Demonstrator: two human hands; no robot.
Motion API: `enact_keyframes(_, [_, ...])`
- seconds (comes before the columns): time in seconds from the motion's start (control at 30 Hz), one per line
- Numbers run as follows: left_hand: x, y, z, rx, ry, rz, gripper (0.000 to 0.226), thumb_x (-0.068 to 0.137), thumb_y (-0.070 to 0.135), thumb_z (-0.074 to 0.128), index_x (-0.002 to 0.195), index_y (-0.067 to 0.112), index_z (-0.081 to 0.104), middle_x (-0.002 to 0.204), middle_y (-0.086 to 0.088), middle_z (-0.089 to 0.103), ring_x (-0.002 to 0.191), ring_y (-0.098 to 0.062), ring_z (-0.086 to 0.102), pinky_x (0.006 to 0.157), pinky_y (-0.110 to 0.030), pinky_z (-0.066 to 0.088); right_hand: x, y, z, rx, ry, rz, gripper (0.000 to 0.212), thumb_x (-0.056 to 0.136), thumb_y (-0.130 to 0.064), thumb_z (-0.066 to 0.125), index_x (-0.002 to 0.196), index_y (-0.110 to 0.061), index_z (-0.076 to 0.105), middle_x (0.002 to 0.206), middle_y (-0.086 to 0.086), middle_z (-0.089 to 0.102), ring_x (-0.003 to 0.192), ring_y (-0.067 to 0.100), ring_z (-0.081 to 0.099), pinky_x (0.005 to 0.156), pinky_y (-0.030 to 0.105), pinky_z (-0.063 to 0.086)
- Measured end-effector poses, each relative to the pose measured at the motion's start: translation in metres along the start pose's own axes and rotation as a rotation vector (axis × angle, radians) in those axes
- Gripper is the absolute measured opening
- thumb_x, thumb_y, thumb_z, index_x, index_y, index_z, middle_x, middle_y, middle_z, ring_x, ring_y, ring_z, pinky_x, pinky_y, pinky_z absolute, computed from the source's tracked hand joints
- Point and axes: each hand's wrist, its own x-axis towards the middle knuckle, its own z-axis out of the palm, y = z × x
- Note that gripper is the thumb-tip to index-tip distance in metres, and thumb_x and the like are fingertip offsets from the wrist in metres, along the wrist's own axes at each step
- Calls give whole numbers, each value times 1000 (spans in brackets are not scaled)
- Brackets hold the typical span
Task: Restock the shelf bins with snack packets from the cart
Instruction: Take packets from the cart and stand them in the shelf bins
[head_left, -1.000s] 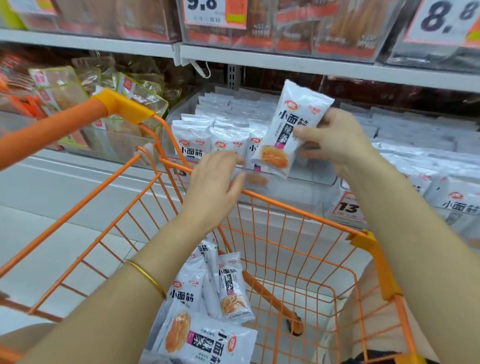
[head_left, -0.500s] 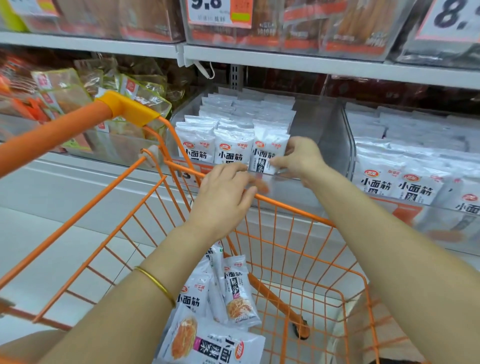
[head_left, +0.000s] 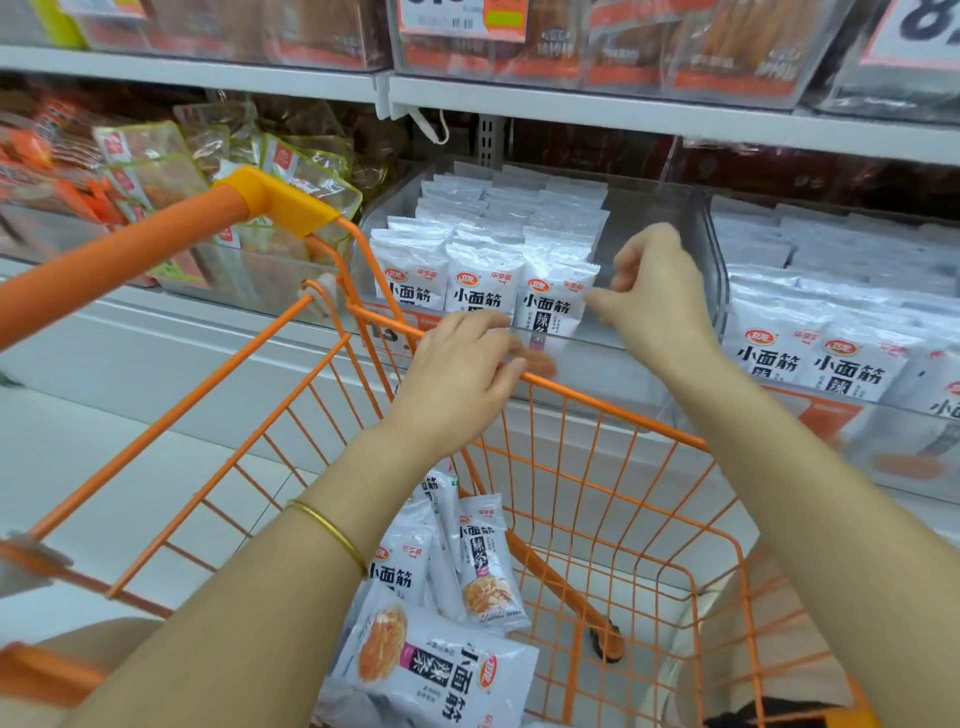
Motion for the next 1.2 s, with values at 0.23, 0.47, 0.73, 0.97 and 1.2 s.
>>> enact_keyframes(0.23, [-2,-3,-5,-32,37,32,39,86,30,37,98,7,66,109,-9,61,103,-29,51,88,-29,32,-95,1,53,-251,-1046,-51,29,89,-25,62,95,3,64,87,22,69,59,21,64,51,26,49])
enact_keyframes(0.47, [-3,-4,-6,-30,37,41,24,89,17,47,99,6,67,108,-8,61,103,-27,51,87,-30,33,-130,16,133,-116,-1112,39,49,89,-40,60,57,-14,33,58,6,35,54,22,37,53,30,32])
enact_keyframes(0.73, [0,-2,-9,-88,167,15,36,88,39,38,86,17,67,92,4,63,91,-22,52,81,-38,36,-104,-12,81,-87,-1063,-93,15,95,-13,50,94,2,53,90,9,46,80,34,58,59,41,51])
enact_keyframes(0.97, [6,27,-33,-506,21,51,33,90,36,49,83,10,68,72,5,61,70,-4,51,67,-13,35,-64,-4,-31,282,-717,96,20,93,-9,56,83,-27,57,83,-1,67,76,20,67,63,37,60])
enact_keyframes(1.2, [53,46,-62,-607,154,-85,18,91,11,55,78,24,54,72,12,50,65,3,45,59,-10,35,-12,-20,-52,493,-418,73,18,85,-6,65,84,-19,52,81,9,68,68,18,68,61,36,60])
